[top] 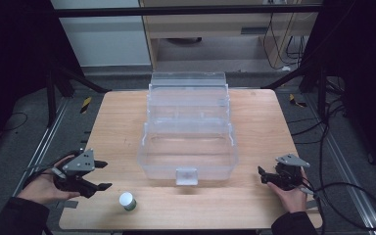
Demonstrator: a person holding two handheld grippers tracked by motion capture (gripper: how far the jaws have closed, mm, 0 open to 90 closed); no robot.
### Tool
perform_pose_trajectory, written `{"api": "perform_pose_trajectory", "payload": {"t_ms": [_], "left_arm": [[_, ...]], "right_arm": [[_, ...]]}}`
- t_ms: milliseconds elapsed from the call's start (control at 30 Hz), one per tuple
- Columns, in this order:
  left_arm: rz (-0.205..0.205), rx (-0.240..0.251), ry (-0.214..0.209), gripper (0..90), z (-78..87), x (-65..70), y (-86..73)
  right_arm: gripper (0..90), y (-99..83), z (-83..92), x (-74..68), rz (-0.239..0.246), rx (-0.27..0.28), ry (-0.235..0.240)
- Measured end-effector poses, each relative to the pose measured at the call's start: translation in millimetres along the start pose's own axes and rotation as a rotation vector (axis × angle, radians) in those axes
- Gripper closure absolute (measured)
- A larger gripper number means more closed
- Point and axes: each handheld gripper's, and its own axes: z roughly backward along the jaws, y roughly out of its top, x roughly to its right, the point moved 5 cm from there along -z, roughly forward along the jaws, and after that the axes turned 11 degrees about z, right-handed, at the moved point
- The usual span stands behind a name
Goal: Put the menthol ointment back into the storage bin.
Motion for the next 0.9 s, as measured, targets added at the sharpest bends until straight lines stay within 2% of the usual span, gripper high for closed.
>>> {"api": "perform_pose_trajectory", "payload": {"t_ms": [367, 567, 733, 900], "left_arm": [[-0.086, -0.103, -0.044, 30.5, -16.9, 11.1, 0.3], [-0.099, -0.131, -0.074, 30.3, -25.2, 14.9, -0.5], [-0.125, -0.16, -0.093, 30.0, -32.9, 18.9, -1.2], [-0.138, -0.168, -0.113, 29.8, -38.9, 23.1, -0.8]], "right_arm": [[11.3, -0.7, -0.5, 0.1, 0.006, -0.007, -0.001], [11.2, -0.9, -0.8, -0.1, 0.007, -0.011, 0.003], [11.2, -1.2, -1.1, -0.5, 0.005, -0.016, 0.005], [11.1, -1.4, -1.3, -0.5, 0.007, -0.02, 0.005]]}}
